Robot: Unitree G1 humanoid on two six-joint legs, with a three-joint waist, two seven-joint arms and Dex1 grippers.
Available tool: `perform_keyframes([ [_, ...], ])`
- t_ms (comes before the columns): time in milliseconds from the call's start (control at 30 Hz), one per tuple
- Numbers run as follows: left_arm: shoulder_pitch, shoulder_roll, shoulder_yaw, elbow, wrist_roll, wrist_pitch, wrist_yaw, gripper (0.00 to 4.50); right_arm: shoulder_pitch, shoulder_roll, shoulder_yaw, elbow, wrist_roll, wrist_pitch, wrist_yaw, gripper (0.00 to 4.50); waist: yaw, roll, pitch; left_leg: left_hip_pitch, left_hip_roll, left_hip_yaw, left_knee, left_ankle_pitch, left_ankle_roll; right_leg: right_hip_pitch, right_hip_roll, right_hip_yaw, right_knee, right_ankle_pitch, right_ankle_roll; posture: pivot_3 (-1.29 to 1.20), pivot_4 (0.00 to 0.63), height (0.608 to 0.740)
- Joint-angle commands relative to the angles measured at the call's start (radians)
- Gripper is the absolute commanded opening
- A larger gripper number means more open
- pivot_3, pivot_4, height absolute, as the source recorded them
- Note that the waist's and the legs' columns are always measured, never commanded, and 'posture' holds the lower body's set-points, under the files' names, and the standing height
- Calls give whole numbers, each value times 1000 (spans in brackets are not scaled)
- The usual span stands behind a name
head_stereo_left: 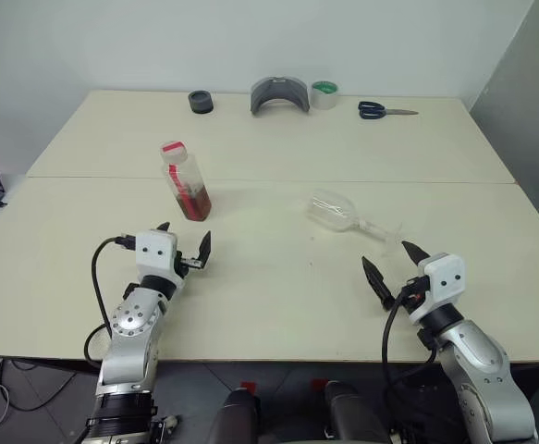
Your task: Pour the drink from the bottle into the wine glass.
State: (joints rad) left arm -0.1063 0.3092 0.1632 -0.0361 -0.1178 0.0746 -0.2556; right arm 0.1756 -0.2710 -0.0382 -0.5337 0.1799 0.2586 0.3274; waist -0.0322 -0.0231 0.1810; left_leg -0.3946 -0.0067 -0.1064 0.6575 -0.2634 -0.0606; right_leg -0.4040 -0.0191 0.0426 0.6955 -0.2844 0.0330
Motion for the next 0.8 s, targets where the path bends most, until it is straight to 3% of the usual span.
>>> perform_keyframes([
  [33, -4, 3, 0, -48, -3, -5, -1, 4483, -9, -7, -6, -15, 12, -14, 8, 4500, 0, 0, 0, 0, 0, 0, 0, 0, 0, 0, 0, 0, 0, 0, 0, 0, 150, 740],
  [533, -17, -5, -5, -80, -2, 34, 8, 4483, 0, -12, -10, 3, 9, -46, 25, 4500, 0, 0, 0, 0, 0, 0, 0, 0, 0, 0, 0, 0, 0, 0, 0, 0, 150, 740],
  [800, -21, -2, 10, -98, -18, 68, 2, 4483, -33, -80, -18, -22, 40, -55, 108, 4500, 0, 0, 0, 0, 0, 0, 0, 0, 0, 0, 0, 0, 0, 0, 0, 0, 150, 740],
])
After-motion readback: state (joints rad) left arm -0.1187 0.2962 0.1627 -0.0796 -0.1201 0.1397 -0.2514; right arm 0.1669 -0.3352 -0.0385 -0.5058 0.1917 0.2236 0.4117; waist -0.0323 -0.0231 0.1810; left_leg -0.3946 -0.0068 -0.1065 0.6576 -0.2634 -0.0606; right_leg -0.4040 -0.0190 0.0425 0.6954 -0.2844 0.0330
